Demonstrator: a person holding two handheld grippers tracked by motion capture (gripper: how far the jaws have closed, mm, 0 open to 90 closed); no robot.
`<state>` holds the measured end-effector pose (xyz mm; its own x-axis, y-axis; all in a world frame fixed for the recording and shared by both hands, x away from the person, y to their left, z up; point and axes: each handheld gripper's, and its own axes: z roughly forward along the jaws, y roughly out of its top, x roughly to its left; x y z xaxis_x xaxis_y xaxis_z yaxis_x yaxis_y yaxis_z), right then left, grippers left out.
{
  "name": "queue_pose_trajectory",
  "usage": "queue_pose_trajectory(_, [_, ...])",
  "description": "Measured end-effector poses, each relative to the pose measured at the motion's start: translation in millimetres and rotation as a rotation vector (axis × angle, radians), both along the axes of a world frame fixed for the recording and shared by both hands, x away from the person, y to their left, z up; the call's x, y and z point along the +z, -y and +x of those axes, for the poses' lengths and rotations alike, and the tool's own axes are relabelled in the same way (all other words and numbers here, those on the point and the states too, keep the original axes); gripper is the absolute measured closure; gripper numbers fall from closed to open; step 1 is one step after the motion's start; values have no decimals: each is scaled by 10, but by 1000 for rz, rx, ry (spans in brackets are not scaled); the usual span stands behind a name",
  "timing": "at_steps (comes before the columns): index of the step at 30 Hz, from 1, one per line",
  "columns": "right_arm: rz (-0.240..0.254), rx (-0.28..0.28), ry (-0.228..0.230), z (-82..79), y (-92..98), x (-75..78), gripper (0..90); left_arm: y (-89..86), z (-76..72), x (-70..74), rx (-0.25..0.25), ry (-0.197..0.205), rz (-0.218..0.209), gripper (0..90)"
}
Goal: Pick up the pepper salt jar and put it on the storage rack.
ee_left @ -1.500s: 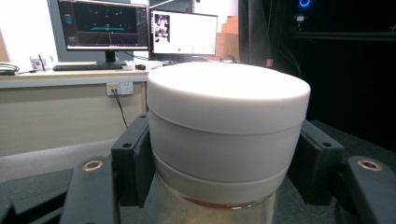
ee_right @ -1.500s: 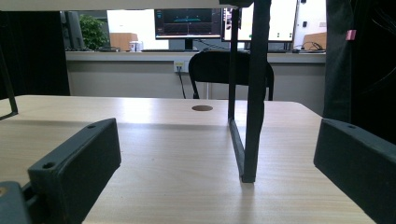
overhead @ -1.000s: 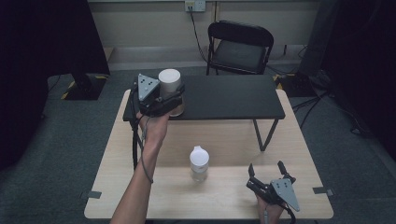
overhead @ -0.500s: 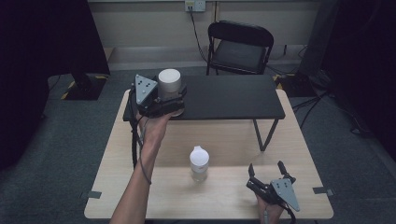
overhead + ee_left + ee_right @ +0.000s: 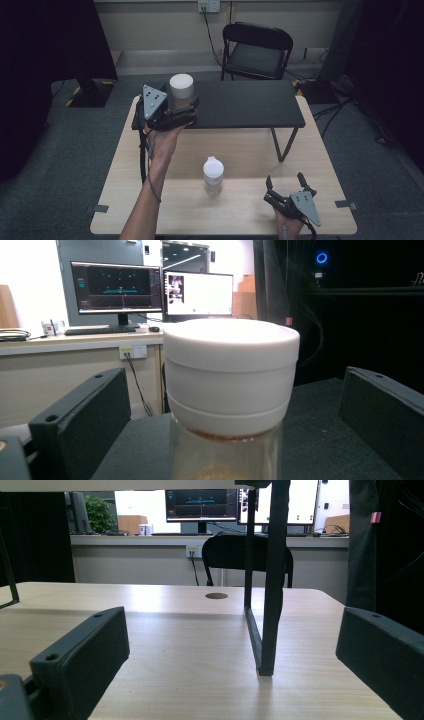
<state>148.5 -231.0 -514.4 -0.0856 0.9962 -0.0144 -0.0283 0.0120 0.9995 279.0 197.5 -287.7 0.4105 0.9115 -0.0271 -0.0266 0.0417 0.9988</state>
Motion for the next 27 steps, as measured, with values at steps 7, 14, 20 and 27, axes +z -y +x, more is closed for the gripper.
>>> queue_pose_trajectory(7, [0,0,0,0,0,0,0,9,-97,-30,5,-5,21,0])
queue_pose_trajectory(14, [1,0,0,-1,0,0,0,-13,-223,-88,-5,16,32,1])
queue_pose_trajectory(20, [0,0,0,-1,0,0,0,-29,-353,-162,8,40,34,2])
queue_pose_trajectory(27, [0,0,0,-1,0,0,0,-116,-468,-307,28,41,-12,2])
